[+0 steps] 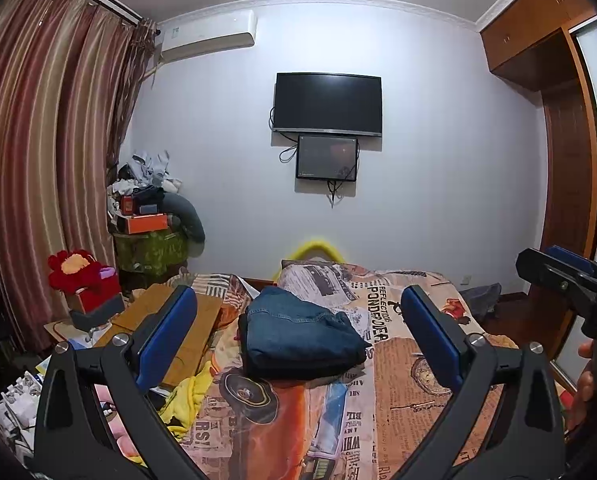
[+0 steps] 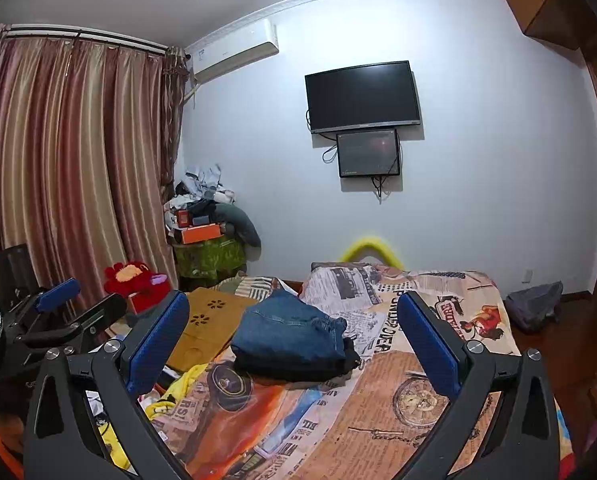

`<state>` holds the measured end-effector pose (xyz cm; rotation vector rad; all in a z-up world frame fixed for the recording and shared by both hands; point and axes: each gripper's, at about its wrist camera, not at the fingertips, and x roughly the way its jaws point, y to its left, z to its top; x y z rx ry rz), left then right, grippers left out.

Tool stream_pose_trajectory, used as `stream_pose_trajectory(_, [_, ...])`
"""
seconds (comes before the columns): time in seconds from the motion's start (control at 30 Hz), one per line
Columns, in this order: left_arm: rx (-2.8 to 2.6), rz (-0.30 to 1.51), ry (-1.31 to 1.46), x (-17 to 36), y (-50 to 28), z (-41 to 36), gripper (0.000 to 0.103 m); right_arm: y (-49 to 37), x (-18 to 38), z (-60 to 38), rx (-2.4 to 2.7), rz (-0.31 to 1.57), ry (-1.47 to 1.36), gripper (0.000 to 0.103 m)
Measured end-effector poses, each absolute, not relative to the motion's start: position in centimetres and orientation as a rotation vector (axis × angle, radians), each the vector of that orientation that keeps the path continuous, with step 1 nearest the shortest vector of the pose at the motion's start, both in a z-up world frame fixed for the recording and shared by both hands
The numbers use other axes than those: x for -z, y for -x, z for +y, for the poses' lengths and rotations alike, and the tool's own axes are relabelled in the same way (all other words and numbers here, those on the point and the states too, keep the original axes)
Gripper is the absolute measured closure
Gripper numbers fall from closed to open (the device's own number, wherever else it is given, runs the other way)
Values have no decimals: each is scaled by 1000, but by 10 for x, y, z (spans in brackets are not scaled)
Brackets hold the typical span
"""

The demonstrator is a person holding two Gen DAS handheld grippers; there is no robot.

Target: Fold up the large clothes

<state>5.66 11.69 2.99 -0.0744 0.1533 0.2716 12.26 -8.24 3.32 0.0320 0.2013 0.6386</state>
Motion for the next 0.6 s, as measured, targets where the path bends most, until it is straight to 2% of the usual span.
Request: stream_pose_trajectory(0.6, [-255,153,85,-32,-57,113,1,-120,-37,-88,-646,197,-45,0])
